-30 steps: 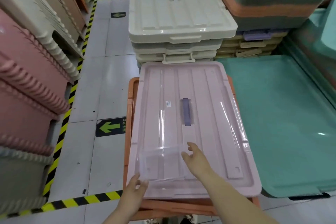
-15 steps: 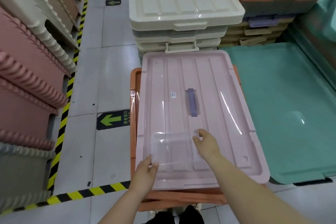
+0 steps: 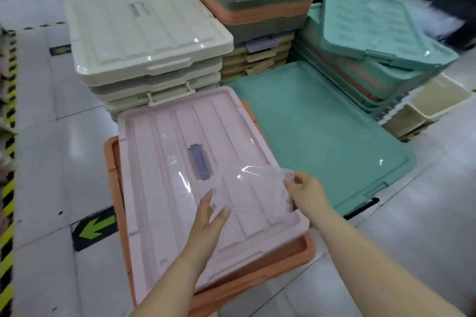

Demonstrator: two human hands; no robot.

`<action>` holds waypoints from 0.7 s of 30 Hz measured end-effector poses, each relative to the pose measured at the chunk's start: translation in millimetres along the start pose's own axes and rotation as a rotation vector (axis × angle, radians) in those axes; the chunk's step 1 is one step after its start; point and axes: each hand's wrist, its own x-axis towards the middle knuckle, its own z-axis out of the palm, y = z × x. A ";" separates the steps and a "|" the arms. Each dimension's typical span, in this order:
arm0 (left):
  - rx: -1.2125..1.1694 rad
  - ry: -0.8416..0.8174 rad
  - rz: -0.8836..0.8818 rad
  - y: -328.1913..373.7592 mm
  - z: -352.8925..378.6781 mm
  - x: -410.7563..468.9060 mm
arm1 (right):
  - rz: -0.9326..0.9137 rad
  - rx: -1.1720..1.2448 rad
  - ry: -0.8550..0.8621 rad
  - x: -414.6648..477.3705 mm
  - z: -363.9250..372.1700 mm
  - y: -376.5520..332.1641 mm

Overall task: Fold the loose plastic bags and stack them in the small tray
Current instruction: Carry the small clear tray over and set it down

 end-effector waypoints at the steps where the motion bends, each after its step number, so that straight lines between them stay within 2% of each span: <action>1: 0.007 -0.003 0.028 4.5 17.2 0.1 | 0.020 0.035 0.030 -0.8 -18.2 5.6; 6: 0.021 -0.072 0.115 18.8 122.4 -7.4 | 0.038 0.228 0.172 -10.1 -122.2 47.0; 14: -0.054 -0.277 0.212 23.5 347.2 -34.0 | 0.006 0.527 0.458 -40.0 -316.7 139.8; 18: -0.019 -0.440 0.178 20.1 436.2 -44.3 | 0.033 0.673 0.606 -46.5 -391.3 190.6; 21: -0.016 -0.481 0.144 16.8 491.6 -39.4 | 0.055 0.754 0.672 -42.8 -431.4 221.5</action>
